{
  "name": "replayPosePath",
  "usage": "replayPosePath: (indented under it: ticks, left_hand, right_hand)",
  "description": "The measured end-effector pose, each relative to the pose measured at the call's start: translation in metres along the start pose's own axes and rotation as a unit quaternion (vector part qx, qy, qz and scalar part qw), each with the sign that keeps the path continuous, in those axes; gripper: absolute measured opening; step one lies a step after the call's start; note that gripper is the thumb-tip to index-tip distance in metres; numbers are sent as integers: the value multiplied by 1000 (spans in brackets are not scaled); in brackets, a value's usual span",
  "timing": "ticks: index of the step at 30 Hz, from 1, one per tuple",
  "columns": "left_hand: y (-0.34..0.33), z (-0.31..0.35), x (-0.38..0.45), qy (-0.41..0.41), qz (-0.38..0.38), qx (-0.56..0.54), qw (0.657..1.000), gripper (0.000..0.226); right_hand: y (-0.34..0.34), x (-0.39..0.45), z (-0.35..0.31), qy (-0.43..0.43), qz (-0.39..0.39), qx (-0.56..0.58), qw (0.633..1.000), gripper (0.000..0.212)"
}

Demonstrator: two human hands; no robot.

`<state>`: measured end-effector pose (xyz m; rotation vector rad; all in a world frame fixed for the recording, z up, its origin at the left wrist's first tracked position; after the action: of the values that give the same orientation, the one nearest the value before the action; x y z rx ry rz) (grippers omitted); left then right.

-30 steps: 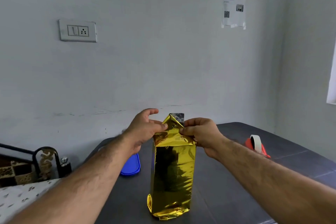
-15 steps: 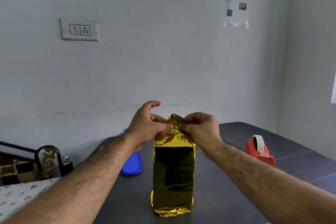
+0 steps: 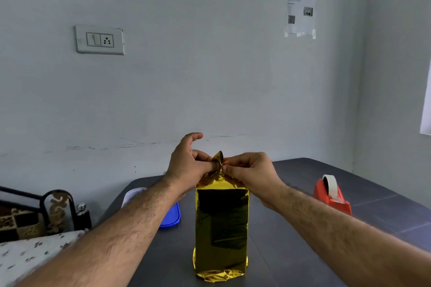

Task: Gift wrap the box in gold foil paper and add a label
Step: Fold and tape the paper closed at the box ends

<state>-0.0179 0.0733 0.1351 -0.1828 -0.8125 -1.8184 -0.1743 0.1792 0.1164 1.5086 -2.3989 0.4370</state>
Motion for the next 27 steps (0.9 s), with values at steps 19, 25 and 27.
replayPosePath:
  ticks: [19, 25, 27]
  left_hand:
    - [9, 22, -13, -162, 12, 95, 982, 102]
    - [8, 19, -23, -182, 26, 116, 976, 101]
    - [8, 20, -23, -184, -5, 123, 975, 104]
  right_hand:
    - [-2, 9, -14, 75, 1, -114, 991, 13]
    - [5, -7, 1, 74, -109, -129, 983, 36]
    - [6, -8, -1, 96, -87, -150, 980, 26]
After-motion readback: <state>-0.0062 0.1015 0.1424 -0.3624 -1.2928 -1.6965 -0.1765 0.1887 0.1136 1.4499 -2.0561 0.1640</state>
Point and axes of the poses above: each hand's wrist, its own x-axis towards the middle knuckle, its own y-axis out of the back of the hand, z = x × y, the point moved 5 cm from there along x, towards the middle knuckle, and after that the axes turned 13 degrees about x, right-handed, at the moved point
